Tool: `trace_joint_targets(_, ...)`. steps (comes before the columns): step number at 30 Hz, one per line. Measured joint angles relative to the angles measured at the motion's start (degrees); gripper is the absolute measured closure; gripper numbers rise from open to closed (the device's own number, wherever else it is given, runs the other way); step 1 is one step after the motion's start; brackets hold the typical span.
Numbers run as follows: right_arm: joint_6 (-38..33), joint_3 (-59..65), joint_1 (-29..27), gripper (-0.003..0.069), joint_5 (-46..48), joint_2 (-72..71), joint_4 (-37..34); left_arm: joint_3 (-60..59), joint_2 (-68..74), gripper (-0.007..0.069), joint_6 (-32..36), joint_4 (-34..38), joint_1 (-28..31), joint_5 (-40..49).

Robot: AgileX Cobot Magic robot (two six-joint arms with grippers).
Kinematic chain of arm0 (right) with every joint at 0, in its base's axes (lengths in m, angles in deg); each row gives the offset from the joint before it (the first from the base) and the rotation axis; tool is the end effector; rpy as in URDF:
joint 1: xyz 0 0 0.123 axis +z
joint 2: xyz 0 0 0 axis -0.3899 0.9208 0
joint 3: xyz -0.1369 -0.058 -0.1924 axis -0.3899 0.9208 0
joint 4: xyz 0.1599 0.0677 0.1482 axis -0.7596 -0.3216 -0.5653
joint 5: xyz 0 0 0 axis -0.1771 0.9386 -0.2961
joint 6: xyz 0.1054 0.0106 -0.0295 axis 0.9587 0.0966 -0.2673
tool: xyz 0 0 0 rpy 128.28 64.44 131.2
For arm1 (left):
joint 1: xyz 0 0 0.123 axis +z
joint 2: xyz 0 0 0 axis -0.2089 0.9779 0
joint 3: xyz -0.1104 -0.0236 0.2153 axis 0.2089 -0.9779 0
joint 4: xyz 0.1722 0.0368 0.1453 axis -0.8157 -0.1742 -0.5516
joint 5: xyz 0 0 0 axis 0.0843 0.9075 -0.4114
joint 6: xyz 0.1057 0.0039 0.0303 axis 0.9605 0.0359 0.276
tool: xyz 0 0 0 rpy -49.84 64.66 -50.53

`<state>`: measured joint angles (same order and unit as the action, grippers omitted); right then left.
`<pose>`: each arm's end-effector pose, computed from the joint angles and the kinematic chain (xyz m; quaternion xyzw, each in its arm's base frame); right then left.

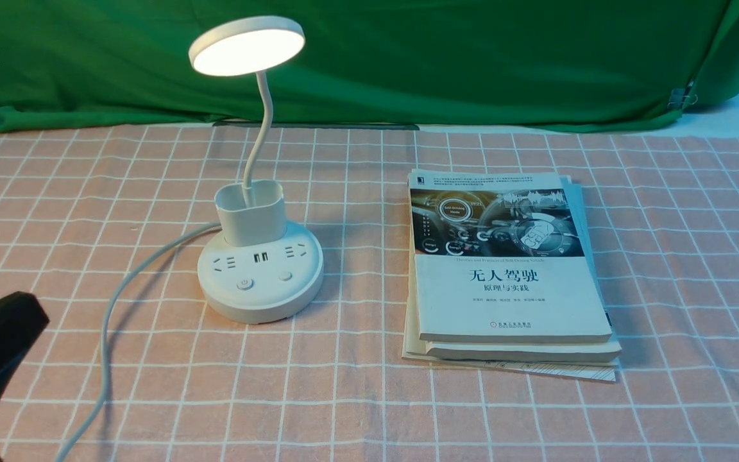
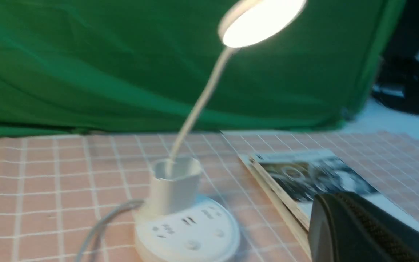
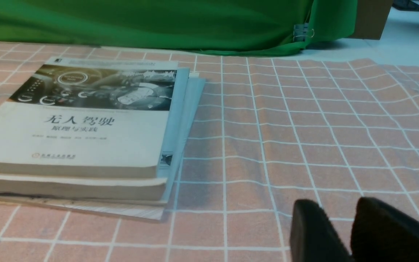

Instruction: Turn on the table lamp on the pink coffee tablecloth with your hand.

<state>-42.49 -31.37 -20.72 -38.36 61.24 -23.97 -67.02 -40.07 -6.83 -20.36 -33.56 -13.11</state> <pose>0.0925 0.0050 0.1843 -0.0267 0.7633 0.0108 0.6453 0.0996 -0.0414 0.2649 0.0740 0.7026 -0.2013 0.6785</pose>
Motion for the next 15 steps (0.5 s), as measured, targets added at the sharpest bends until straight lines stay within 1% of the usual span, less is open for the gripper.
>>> trace_joint_targets(4,0.0,0.0,0.0,0.0421,0.0,0.0,0.0,-8.8,-7.1,0.0622,0.0,0.0,6.1,-6.5)
trace_joint_targets(5,0.0,0.0,0.0,0.0421,0.0,0.0,0.0,-9.3,-7.5,0.0622,0.0,0.0,6.8,-6.5)
trace_joint_targets(6,0.0,0.0,0.0,0.0421,0.0,0.0,0.0,-13.3,-10.7,0.0622,0.0,0.0,9.1,-8.2)
trace_joint_targets(7,0.0,0.0,0.0,0.0421,0.0,0.0,0.0,-14.2,-11.8,0.0622,0.0,0.0,10.5,-7.7)
trace_joint_targets(10,0.0,0.0,0.0,0.0421,-0.2,0.0,0.0,-14.9,-13.0,0.0622,0.0,-1.1,13.6,-1.3)
trace_joint_targets(12,0.0,0.0,0.0,0.0421,0.0,0.0,0.0,-14.9,-13.0,0.0622,0.0,-1.6,14.3,1.3)
trace_joint_targets(13,0.0,0.0,0.0,0.0421,0.0,0.0,0.0,-14.9,-13.0,0.0622,0.0,-2.2,15.0,4.6)
trace_joint_targets(15,0.0,0.0,0.0,0.0421,0.0,0.0,0.0,-14.9,-13.1,0.0622,0.1,-3.1,15.2,7.0)
